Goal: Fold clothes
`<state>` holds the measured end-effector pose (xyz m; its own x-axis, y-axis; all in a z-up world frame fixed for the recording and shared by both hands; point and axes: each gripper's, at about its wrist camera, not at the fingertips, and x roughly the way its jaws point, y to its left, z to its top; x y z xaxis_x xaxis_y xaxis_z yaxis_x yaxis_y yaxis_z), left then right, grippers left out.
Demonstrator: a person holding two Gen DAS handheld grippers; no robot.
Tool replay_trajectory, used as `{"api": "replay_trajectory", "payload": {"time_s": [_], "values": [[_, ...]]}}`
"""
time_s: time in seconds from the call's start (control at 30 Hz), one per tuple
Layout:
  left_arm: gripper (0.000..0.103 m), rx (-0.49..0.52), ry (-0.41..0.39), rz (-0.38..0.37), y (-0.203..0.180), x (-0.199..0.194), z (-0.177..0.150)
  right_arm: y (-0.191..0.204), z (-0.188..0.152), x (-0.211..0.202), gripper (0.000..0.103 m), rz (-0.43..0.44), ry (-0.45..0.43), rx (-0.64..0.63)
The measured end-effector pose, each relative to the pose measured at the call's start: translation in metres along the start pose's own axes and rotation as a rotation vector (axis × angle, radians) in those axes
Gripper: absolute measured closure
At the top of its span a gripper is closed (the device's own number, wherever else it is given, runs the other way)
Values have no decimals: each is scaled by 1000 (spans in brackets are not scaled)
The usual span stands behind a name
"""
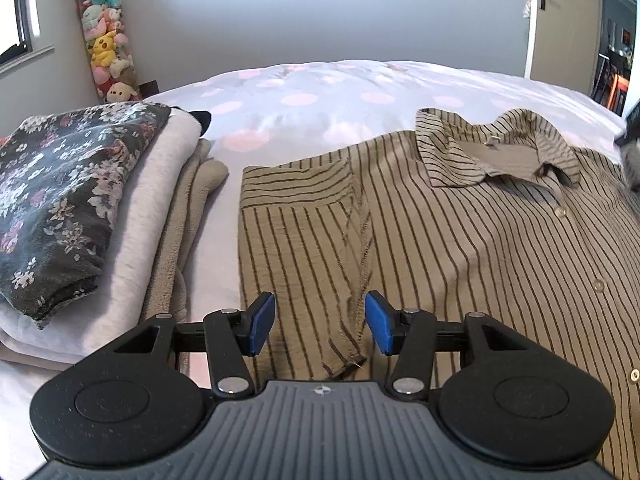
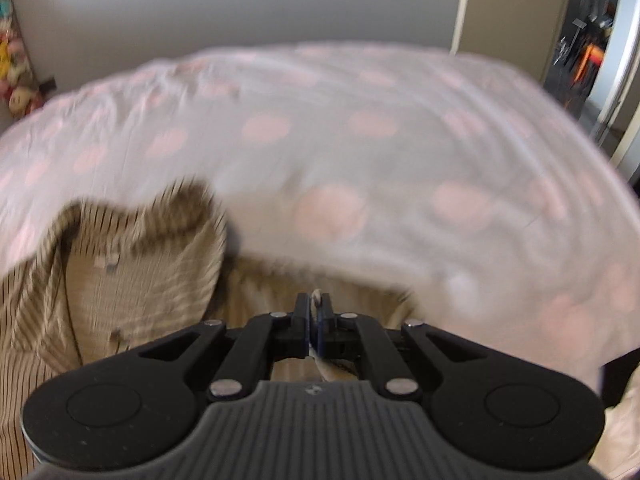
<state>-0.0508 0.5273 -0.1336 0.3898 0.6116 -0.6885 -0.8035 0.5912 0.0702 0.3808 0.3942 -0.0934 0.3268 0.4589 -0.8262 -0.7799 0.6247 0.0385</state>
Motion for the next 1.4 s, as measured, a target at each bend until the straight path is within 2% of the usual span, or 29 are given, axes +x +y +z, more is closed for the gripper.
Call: {"api": "replay_trajectory", "payload": {"time_s": [0.1,0.13,0.17,0.23,0.4,0.5,0.73,0.8,0.87,1.03,1.13,1.2,1.33,1.4], "values": [[55,-29,7,-11,6,3,0,11,-10,6,91,36,55,-38],[55,-34,8,-16,7,4,-1,15,-13,7,86,47,68,-53],[55,-37,9,-21,7,4,-1,15,-15,4,77,55,69,-65],[55,-37,11,-31,7,4,-1,8,-12,-9,69,57,36,-76],[55,-2,12,-32,-3,1,-2,-40,-7,-31,68,-63,21,-53],[55,9,9,-30,-7,-2,-1,-72,-20,-35,63,-105,45,-19],[55,26,13,-29,-13,-1,-1,-105,-88,-36,63,-76,148,15],[55,33,16,-32,-15,0,-1,-115,-110,-39,64,-32,172,69],[55,40,12,-34,-17,-1,-1,-120,-129,-52,82,49,156,105],[55,46,19,-39,-21,-1,-3,-111,-173,-81,82,176,180,112],[55,55,17,-46,-24,-4,-3,-103,-195,-89,81,204,229,97],[55,61,15,-47,-26,-5,-2,-98,-203,-96,81,207,225,79],[55,74,13,-49,-30,-6,-2,-94,-190,-109,81,180,165,62],[55,84,19,-49,-31,-5,-3,-93,-173,-109,81,144,130,43]]}}
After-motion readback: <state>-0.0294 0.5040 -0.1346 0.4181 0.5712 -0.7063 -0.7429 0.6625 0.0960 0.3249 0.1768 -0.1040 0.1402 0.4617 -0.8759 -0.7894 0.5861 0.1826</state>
